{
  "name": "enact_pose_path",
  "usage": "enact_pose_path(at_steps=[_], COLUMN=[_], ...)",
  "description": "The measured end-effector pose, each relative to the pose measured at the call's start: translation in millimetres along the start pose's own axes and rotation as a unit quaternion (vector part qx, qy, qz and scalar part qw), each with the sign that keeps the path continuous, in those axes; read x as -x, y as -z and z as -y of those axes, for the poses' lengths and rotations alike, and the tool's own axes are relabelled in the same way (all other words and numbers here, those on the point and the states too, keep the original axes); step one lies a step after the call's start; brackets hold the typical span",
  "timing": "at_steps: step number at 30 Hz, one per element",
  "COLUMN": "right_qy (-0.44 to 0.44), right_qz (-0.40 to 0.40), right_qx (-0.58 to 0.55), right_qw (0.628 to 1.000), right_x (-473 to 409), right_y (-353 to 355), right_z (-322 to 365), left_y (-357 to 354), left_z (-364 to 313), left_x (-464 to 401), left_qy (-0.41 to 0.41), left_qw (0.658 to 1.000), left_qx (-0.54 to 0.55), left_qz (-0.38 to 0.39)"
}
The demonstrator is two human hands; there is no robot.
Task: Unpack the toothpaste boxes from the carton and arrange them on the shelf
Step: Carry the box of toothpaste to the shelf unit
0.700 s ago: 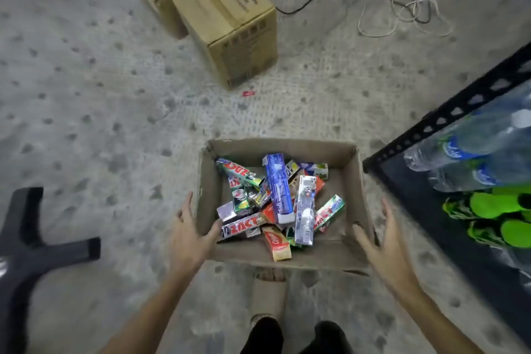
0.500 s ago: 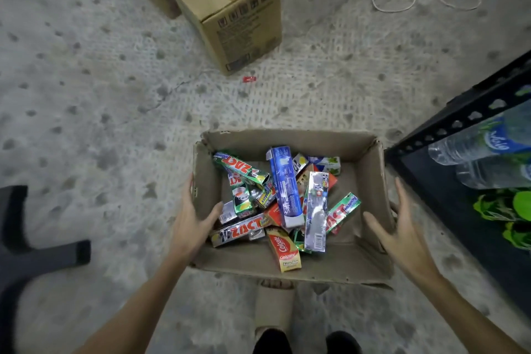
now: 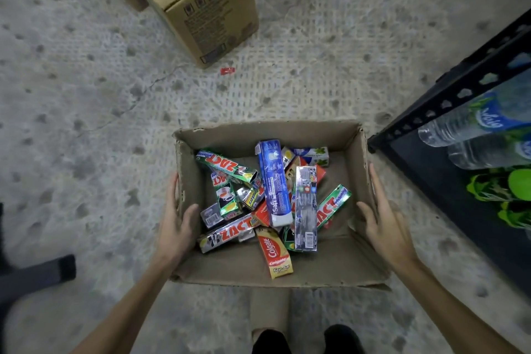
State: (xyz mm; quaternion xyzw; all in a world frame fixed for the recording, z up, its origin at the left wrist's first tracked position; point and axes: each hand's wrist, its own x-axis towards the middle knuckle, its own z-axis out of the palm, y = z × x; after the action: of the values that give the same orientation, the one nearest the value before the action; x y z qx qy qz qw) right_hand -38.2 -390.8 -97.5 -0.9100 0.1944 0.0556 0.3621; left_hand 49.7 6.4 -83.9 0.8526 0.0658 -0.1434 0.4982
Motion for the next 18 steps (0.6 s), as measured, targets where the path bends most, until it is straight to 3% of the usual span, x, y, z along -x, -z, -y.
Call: enact_pose_path(at_steps=[5,12,18], right_qy=[0.007,-0.06,-0.102], right_qz=[-0.012,-0.041,-0.085], right_qx=[-0.017,-0.082,-0.066], right_qw=[1.0,0.994,0.989], right_x=[19,93,161], right_y=[29,88,147], right_z=[-2,-19,-52], left_y=[7,-15,-57], left_z=[-27,-84,-127], left_x=[7,48,71], left_qy=[0.001,-0.032,-0.071], left_qw=[0.998,0.994,0.984], left_qx=[-0.05,-0.078,-0.06], left_qz=[0.027,0.065,0.152])
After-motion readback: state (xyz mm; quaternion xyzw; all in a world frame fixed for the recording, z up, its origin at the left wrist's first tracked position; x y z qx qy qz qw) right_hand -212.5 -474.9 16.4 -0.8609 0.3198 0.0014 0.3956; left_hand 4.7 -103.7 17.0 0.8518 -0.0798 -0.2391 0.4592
